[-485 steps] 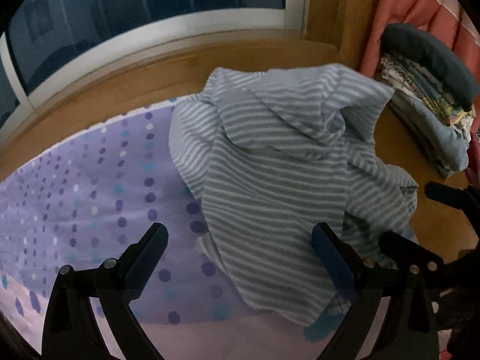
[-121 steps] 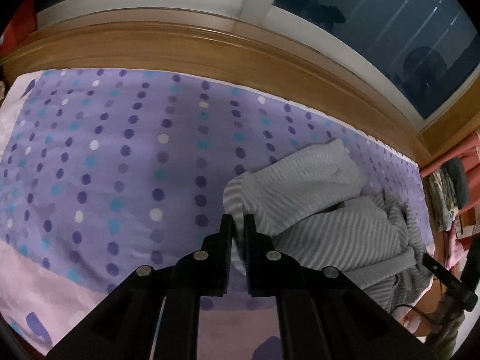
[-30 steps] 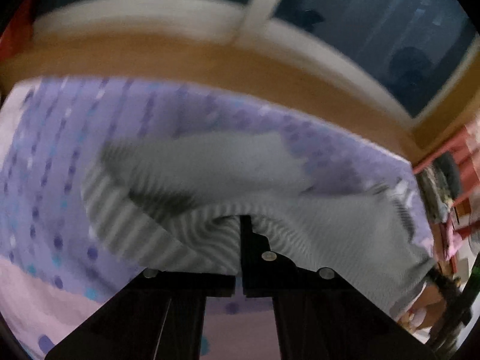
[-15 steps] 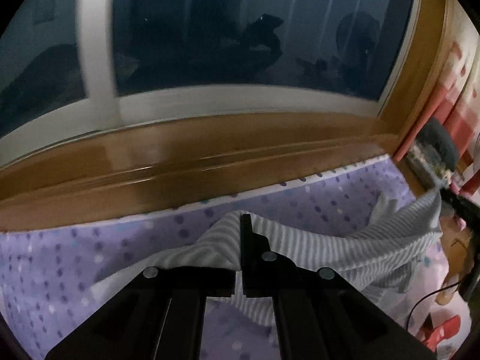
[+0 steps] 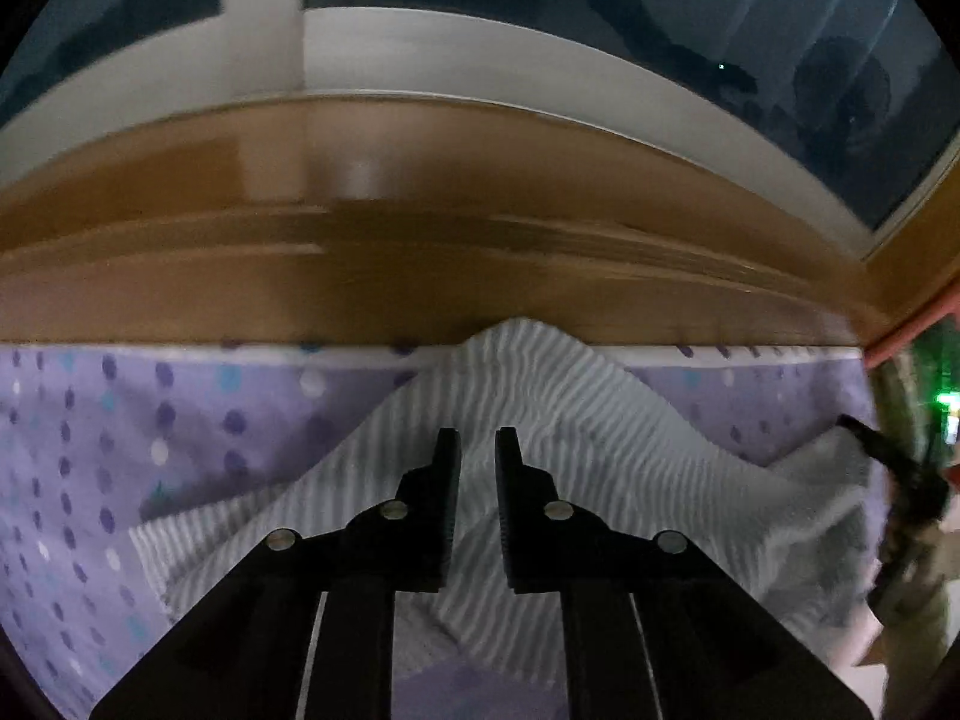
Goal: Fold clothes
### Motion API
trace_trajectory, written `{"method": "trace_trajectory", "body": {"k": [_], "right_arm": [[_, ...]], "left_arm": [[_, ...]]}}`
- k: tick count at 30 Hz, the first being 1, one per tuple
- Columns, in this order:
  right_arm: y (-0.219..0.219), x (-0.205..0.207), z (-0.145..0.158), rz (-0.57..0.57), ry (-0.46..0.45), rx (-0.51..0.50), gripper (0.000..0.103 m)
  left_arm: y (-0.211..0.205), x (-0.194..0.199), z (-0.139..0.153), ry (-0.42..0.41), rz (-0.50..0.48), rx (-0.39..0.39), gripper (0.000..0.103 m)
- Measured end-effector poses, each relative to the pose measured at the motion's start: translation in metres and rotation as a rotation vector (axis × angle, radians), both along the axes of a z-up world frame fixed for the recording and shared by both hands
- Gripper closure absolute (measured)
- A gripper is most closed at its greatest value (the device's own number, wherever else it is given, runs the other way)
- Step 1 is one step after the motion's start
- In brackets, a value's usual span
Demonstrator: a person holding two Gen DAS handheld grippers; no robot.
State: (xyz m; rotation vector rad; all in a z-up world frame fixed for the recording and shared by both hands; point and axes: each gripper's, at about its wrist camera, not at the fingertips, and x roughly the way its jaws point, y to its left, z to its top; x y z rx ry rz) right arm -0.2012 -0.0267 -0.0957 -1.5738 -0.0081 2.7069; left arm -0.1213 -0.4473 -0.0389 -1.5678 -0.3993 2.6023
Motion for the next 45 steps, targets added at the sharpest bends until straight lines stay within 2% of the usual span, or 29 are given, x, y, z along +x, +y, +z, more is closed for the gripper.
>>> {"method": "trace_trajectory", "body": {"k": [1, 3, 4, 6, 10, 14, 16, 19, 23, 31, 36, 37, 38, 39, 40, 41, 42, 43, 45], "right_arm": [[0.000, 0.005, 0.004, 0.013, 0.005, -0.005, 0.082], [0.000, 0.026, 0.017, 0.037, 0.035, -0.014, 0.071], [0.000, 0.038, 0.024, 0.047, 0.050, -0.021, 0.060], [-0.001, 0.063, 0.032, 0.062, 0.070, -0.044, 0.050], [-0.017, 0.123, 0.034, 0.127, 0.046, -0.080, 0.049], [-0.030, 0.175, 0.027, 0.145, -0.001, -0.140, 0.049], [-0.036, 0.199, 0.022, 0.141, -0.021, -0.164, 0.049], [-0.047, 0.228, 0.015, 0.161, -0.041, -0.176, 0.047], [-0.067, 0.252, 0.004, 0.196, -0.051, -0.125, 0.038], [-0.093, 0.266, -0.014, 0.187, -0.043, -0.060, 0.037], [-0.101, 0.264, -0.019, 0.168, -0.002, -0.038, 0.036], [-0.102, 0.263, -0.019, 0.163, 0.012, -0.042, 0.036], [-0.103, 0.262, -0.019, 0.158, 0.026, -0.046, 0.036], [-0.104, 0.261, -0.019, 0.154, 0.039, -0.050, 0.037], [-0.104, 0.260, -0.019, 0.153, 0.051, -0.053, 0.045], [-0.106, 0.256, -0.019, 0.155, 0.060, -0.059, 0.060], [-0.109, 0.251, -0.019, 0.157, 0.064, -0.073, 0.069], [-0.109, 0.249, -0.018, 0.153, 0.066, -0.091, 0.095], [-0.105, 0.249, -0.011, 0.133, 0.083, -0.121, 0.099]], "left_arm": [[-0.002, 0.008, 0.003, 0.008, -0.022, 0.008, 0.091], [-0.004, 0.029, 0.009, 0.024, -0.069, 0.034, 0.088], [-0.004, 0.042, 0.011, 0.030, -0.095, 0.052, 0.083], [-0.002, 0.069, 0.014, 0.046, -0.148, 0.075, 0.080], [0.010, 0.115, 0.015, 0.056, -0.235, 0.056, 0.079], [0.032, 0.141, 0.004, 0.057, -0.316, -0.003, 0.078], [0.046, 0.141, -0.008, 0.047, -0.348, -0.016, 0.078], [0.061, 0.138, -0.022, 0.029, -0.382, 0.021, 0.078], [0.069, 0.133, -0.026, 0.049, -0.381, 0.065, 0.078], [0.084, 0.114, -0.036, 0.058, -0.337, 0.040, 0.078], [0.088, 0.105, -0.036, 0.061, -0.319, 0.063, 0.078], [0.087, 0.103, -0.035, 0.062, -0.307, 0.073, 0.082], [0.086, 0.102, -0.034, 0.065, -0.300, 0.077, 0.090], [0.085, 0.103, -0.032, 0.073, -0.300, 0.073, 0.092], [0.085, 0.103, -0.029, 0.082, -0.301, 0.066, 0.093], [0.086, 0.104, -0.027, 0.093, -0.304, 0.054, 0.094], [0.087, 0.106, -0.023, 0.105, -0.309, 0.039, 0.094], [0.089, 0.108, -0.018, 0.118, -0.315, 0.024, 0.095], [0.093, 0.111, -0.008, 0.146, -0.326, -0.007, 0.095]]}}
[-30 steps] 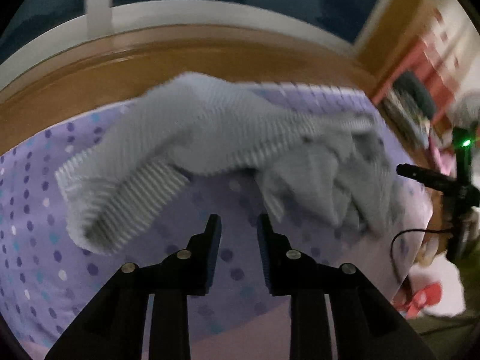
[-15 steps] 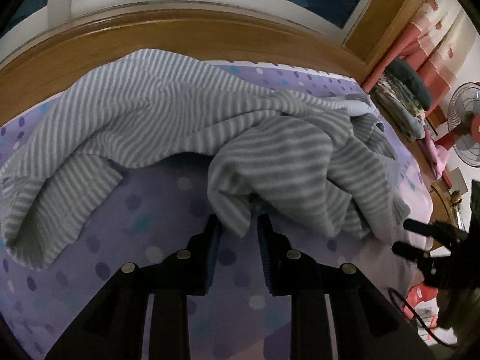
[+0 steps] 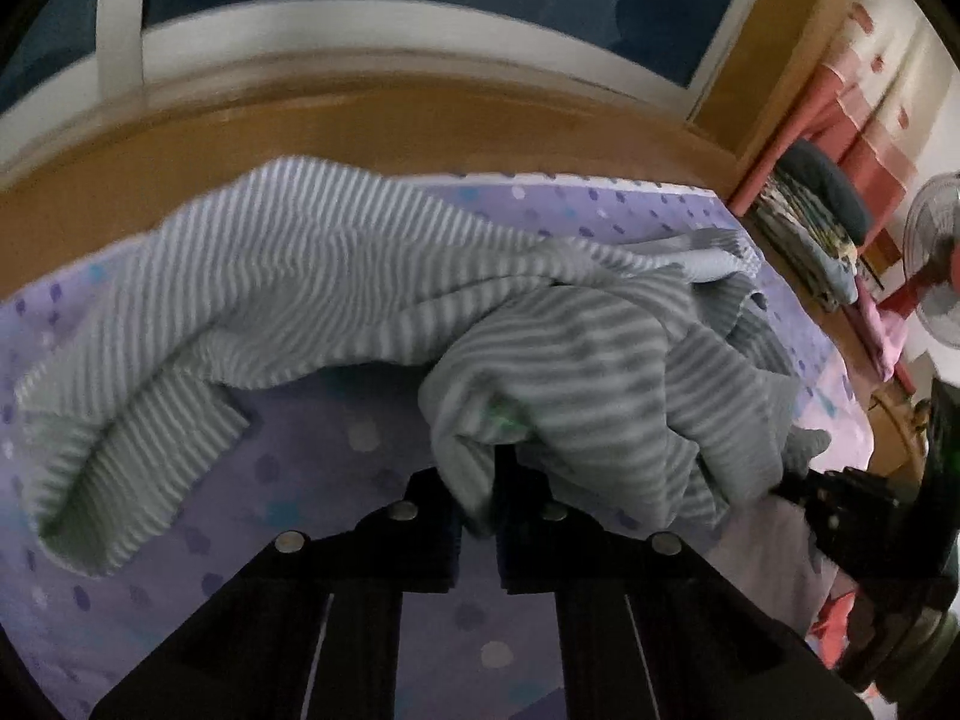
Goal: Fold clothes
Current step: 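Lower the striped shirt onto the bed with both grippers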
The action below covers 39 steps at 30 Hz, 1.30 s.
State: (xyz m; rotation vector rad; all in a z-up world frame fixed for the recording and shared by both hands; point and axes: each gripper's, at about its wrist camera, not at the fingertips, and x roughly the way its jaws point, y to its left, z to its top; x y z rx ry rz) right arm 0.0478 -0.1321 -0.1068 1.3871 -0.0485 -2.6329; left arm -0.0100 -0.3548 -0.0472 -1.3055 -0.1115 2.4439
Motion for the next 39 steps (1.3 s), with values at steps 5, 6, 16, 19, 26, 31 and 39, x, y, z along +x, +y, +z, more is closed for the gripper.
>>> {"method": "trace_trajectory", "body": {"k": [5, 6, 16, 19, 26, 31, 39], "right_arm": [[0.013, -0.002, 0.062, -0.056, 0.179, -0.018, 0.100], [0.018, -0.001, 0.079, -0.079, 0.232, -0.007, 0.100], [0.102, -0.025, 0.151, -0.274, 0.398, 0.112, 0.100], [0.129, -0.046, 0.143, -0.445, 0.358, 0.244, 0.100], [0.178, -0.105, 0.049, -0.448, 0.064, 0.345, 0.098], [0.182, -0.088, 0.043, -0.427, -0.002, 0.307, 0.068], [0.097, -0.009, 0.066, -0.102, 0.012, 0.092, 0.043]], "left_arm": [[-0.007, 0.006, 0.041, 0.075, 0.017, -0.037, 0.097], [-0.010, 0.007, 0.051, 0.091, 0.023, -0.040, 0.097], [0.010, 0.018, 0.134, 0.210, -0.097, -0.010, 0.092], [0.042, 0.002, 0.122, 0.197, -0.151, -0.041, 0.090], [0.102, -0.052, 0.057, -0.009, -0.219, -0.031, 0.090], [0.087, -0.033, 0.043, -0.052, -0.203, -0.016, 0.089], [0.036, 0.019, 0.030, -0.077, -0.119, -0.075, 0.077]]}}
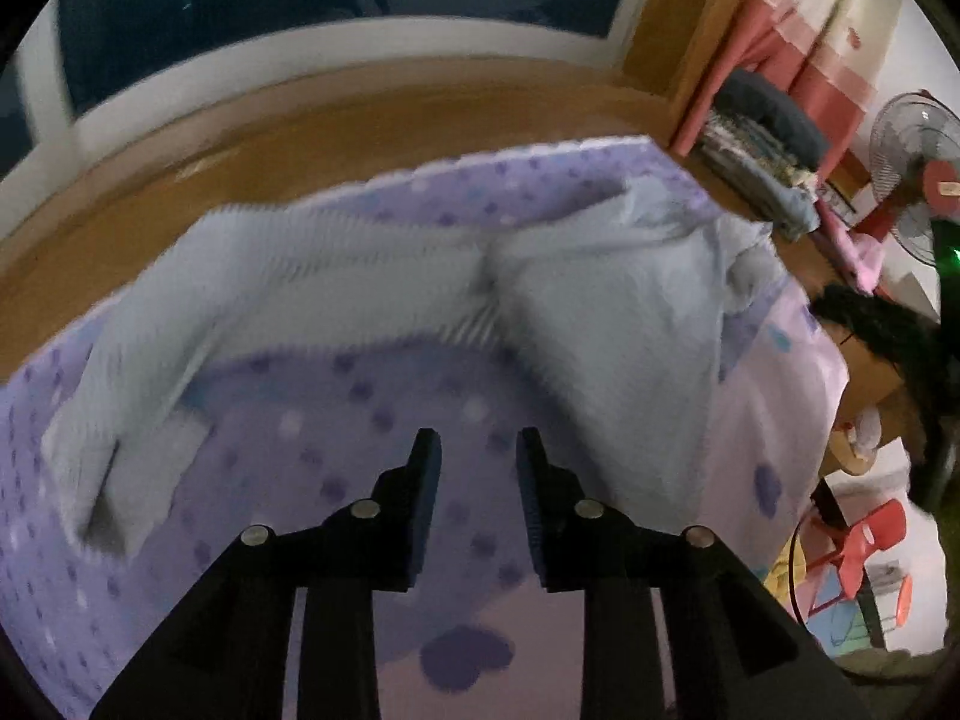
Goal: Fold clothes
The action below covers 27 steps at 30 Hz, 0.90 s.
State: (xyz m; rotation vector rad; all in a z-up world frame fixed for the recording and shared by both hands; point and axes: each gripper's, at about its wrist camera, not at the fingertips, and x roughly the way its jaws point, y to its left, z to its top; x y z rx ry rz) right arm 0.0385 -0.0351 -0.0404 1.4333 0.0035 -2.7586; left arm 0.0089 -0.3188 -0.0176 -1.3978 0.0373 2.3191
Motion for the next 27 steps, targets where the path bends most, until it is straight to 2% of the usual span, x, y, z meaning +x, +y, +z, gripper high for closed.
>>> {"method": "trace_trajectory", "body": {"k": [5, 9, 13, 14, 15, 16, 17, 19, 22, 27], "right_arm": [[-0.100, 0.022, -0.034, 0.229, -0.094, -0.032, 0.043], [-0.151, 0.022, -0.050, 0.327, -0.087, 0.032, 0.043], [-0.178, 0.004, -0.065, 0.286, -0.048, 0.165, 0.043], [-0.176, -0.002, -0.065, 0.266, -0.039, 0.153, 0.045], [-0.173, -0.006, -0.063, 0.240, -0.034, 0.128, 0.053], [-0.169, -0.013, -0.061, 0.202, -0.038, 0.111, 0.076], [-0.164, -0.018, -0.058, 0.173, -0.042, 0.102, 0.088], [-0.152, -0.023, -0.047, 0.150, -0.030, 0.037, 0.093], [-0.136, -0.024, -0.012, 0.148, 0.017, -0.067, 0.094], [-0.118, -0.028, 0.051, 0.172, 0.099, -0.167, 0.095]], "left_arm": [[-0.021, 0.017, -0.017, -0.063, 0.057, 0.040, 0.077], [-0.030, 0.024, -0.026, -0.089, 0.067, 0.037, 0.077], [-0.033, 0.033, -0.031, -0.086, 0.064, 0.019, 0.077], [-0.034, 0.035, -0.032, -0.086, 0.064, 0.018, 0.077], [-0.035, 0.036, -0.033, -0.088, 0.064, 0.024, 0.077], [-0.036, 0.038, -0.033, -0.091, 0.065, 0.032, 0.077], [-0.037, 0.040, -0.034, -0.093, 0.066, 0.039, 0.077], [-0.038, 0.041, -0.033, -0.091, 0.061, 0.049, 0.077], [-0.034, 0.042, -0.030, -0.072, 0.044, 0.065, 0.077], [-0.006, 0.036, -0.018, 0.029, -0.054, 0.115, 0.077]]}}
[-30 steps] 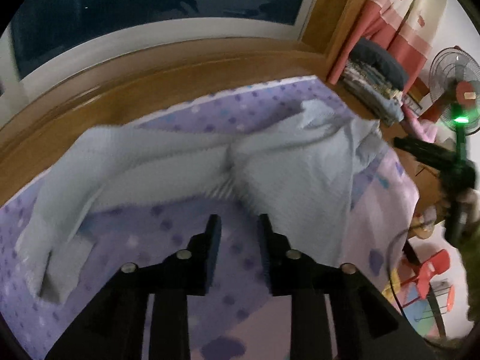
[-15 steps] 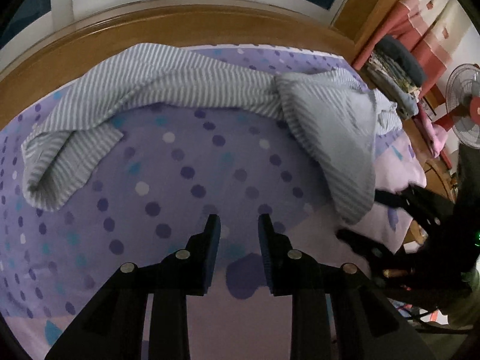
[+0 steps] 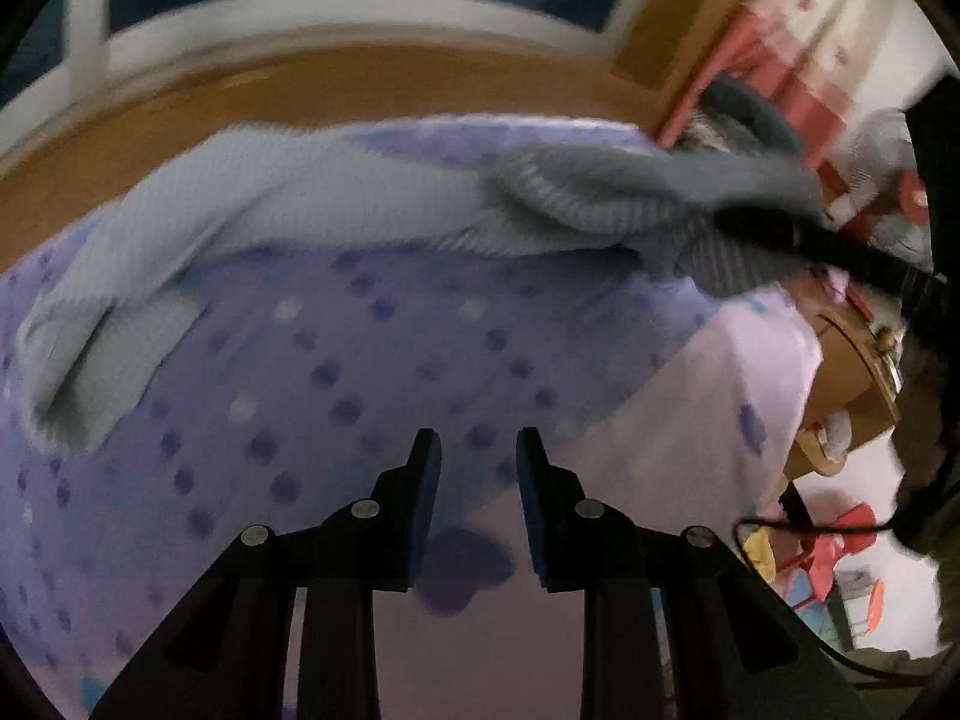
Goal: Fold clothes
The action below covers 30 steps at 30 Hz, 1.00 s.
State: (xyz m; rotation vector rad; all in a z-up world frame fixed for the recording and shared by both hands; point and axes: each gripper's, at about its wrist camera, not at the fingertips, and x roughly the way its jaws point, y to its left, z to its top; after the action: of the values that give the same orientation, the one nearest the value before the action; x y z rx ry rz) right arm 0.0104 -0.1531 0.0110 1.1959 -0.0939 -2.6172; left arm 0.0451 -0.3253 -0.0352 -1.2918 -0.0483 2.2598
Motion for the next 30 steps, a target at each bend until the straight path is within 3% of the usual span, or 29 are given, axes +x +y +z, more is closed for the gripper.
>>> {"method": "trace_trajectory", "body": {"k": [5, 10, 15, 17, 20, 27, 30], "right_arm": [[0.016, -0.017, 0.037, -0.006, 0.006, -0.101, 0.095], [0.032, -0.023, 0.073, 0.024, 0.030, -0.211, 0.095], [0.028, -0.022, 0.101, 0.054, 0.070, -0.223, 0.095], [0.024, -0.024, 0.106, 0.065, 0.078, -0.207, 0.095], [0.022, -0.028, 0.108, 0.106, 0.065, -0.203, 0.095], [0.023, -0.032, 0.108, 0.141, 0.059, -0.192, 0.095], [0.027, -0.034, 0.107, 0.162, 0.057, -0.191, 0.095]], "left_arm": [[0.040, -0.012, 0.010, 0.097, -0.094, 0.047, 0.077], [0.068, -0.027, 0.014, 0.101, -0.132, 0.074, 0.077], [0.080, -0.024, 0.039, 0.177, -0.140, 0.163, 0.076], [0.086, -0.025, 0.050, 0.225, -0.141, 0.179, 0.060], [0.097, -0.035, 0.060, 0.285, -0.105, 0.160, 0.052], [0.114, -0.070, 0.057, 0.243, -0.069, 0.218, 0.052], [0.128, -0.080, 0.052, 0.230, -0.082, 0.203, 0.056]]}}
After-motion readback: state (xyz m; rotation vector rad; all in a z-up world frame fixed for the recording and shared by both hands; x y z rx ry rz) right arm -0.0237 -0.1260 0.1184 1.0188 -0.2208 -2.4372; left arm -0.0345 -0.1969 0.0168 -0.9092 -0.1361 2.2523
